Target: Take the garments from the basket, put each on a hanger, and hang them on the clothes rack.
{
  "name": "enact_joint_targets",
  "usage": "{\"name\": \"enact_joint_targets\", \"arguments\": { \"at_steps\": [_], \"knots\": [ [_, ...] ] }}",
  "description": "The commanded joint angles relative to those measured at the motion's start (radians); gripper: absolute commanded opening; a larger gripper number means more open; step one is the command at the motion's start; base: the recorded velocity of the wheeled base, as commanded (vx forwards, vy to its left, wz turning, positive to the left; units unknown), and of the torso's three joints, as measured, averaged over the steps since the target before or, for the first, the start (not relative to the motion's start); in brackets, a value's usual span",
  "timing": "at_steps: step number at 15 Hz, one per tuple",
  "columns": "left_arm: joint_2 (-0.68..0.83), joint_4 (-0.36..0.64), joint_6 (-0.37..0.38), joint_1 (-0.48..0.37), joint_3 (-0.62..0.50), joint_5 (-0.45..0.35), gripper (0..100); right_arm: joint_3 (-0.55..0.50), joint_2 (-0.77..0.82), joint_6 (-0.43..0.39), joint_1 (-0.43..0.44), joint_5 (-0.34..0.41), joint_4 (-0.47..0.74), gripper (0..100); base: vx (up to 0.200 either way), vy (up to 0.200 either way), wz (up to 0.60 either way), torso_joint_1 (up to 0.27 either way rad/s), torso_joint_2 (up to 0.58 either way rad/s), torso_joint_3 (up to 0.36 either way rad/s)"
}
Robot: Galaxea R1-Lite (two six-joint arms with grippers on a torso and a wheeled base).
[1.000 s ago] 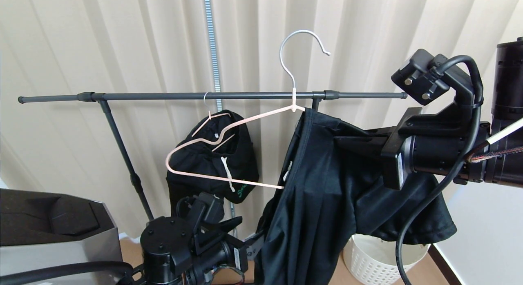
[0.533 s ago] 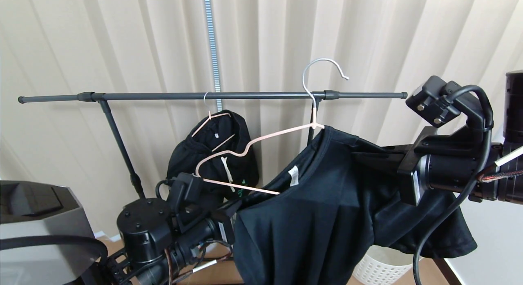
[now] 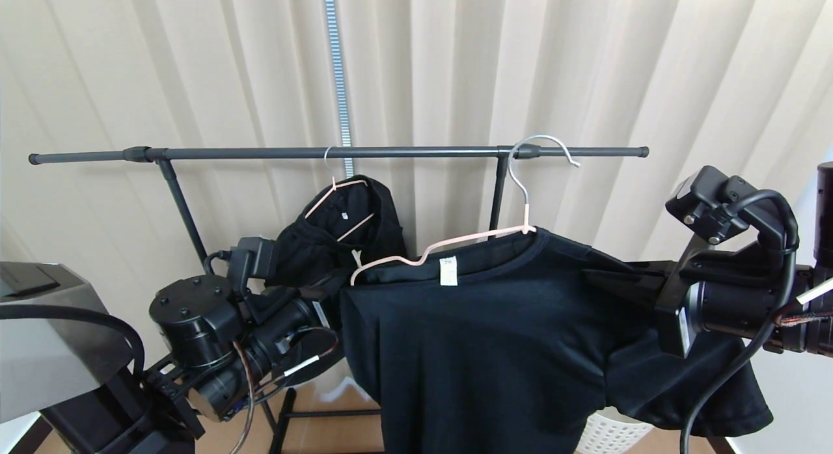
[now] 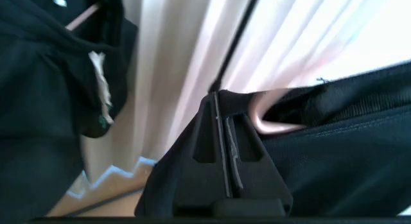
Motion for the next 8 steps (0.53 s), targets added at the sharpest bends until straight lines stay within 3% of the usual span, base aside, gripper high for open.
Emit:
{"name": "enact_joint_targets", "arguments": {
  "at_steps": [1,4,8],
  "knots": [
    [-0.001,-0.001,-0.001,0.019,-0.013,0.001,0,0.008,0.0,-0.006,-0.003,-0.001,0.001,0,0.0,0.0,0.0,0.0,0.0,0.0],
    [-0.026,-0.001,-0.001,0.013,-0.008,0.001,0,0.026,0.008,-0.023,-0.001,-0.006,-0.001,0,0.0,0.0,0.0,0.0,0.0,0.0],
    [-0.084,-0.001,0.035,-0.064,0.044,0.001,0,0.028,0.049,-0.02,0.026,-0.03,-0.012,0,0.0,0.0,0.0,0.0,0.0,0.0]
  ]
}}
